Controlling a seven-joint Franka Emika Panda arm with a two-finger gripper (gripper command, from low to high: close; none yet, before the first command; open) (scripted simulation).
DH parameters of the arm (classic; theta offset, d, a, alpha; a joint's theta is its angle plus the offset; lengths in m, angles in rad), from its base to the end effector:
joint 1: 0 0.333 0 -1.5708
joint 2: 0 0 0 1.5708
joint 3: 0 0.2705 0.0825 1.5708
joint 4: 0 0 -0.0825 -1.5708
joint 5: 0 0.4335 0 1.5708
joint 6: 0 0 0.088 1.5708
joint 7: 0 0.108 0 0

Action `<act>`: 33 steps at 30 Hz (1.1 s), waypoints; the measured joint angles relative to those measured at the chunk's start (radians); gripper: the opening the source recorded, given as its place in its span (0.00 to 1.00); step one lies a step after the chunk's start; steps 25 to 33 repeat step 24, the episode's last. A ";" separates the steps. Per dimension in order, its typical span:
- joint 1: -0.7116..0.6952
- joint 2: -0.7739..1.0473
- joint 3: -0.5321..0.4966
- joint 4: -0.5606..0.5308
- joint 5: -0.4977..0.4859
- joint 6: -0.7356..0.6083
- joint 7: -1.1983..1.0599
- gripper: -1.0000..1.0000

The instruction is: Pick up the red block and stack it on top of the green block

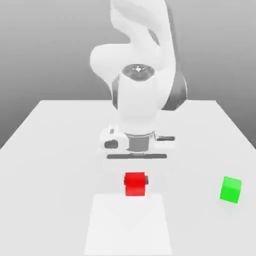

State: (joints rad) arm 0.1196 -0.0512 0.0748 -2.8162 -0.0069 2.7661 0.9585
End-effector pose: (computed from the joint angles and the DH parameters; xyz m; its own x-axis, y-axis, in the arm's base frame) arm 0.3855 0.0754 0.1266 0.7264 -0.6873 0.0057 -0.6873 -0.7264 0.0029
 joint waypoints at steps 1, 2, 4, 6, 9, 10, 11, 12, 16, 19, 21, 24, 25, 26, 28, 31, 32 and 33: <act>0.029 0.002 0.017 0.011 0.000 -0.009 0.045 0.00; 0.059 0.004 0.033 0.022 0.000 -0.018 0.089 0.00; 0.118 0.008 0.066 0.045 0.002 -0.036 0.178 0.00; 0.178 0.013 0.097 0.067 0.004 -0.054 0.266 0.00; 0.270 0.020 0.143 0.101 0.009 -0.081 0.398 0.00; 0.300 0.022 0.158 0.112 0.011 -0.090 0.441 0.00; 0.331 0.024 0.174 0.123 0.013 -0.099 0.485 0.00; 0.362 0.027 0.188 0.134 0.015 -0.107 0.528 0.00; 0.475 0.088 0.179 0.161 -0.018 -0.073 0.641 0.00; 0.454 0.174 0.144 0.167 -0.073 0.006 0.687 0.00; 0.465 0.228 0.125 0.169 -0.107 0.055 0.712 1.00; 0.465 0.228 0.125 0.169 -0.107 0.055 0.712 1.00; 0.465 0.228 0.125 0.169 -0.107 0.055 0.712 1.00; 0.465 0.228 0.125 0.169 -0.107 0.055 0.712 1.00; 0.465 0.228 0.125 0.169 -0.107 0.055 0.712 1.00; 0.465 0.228 0.125 0.169 -0.107 0.055 0.712 1.00; 0.465 0.228 0.125 0.169 -0.107 0.055 0.712 1.00; 0.465 0.228 0.125 0.169 -0.107 0.055 0.712 1.00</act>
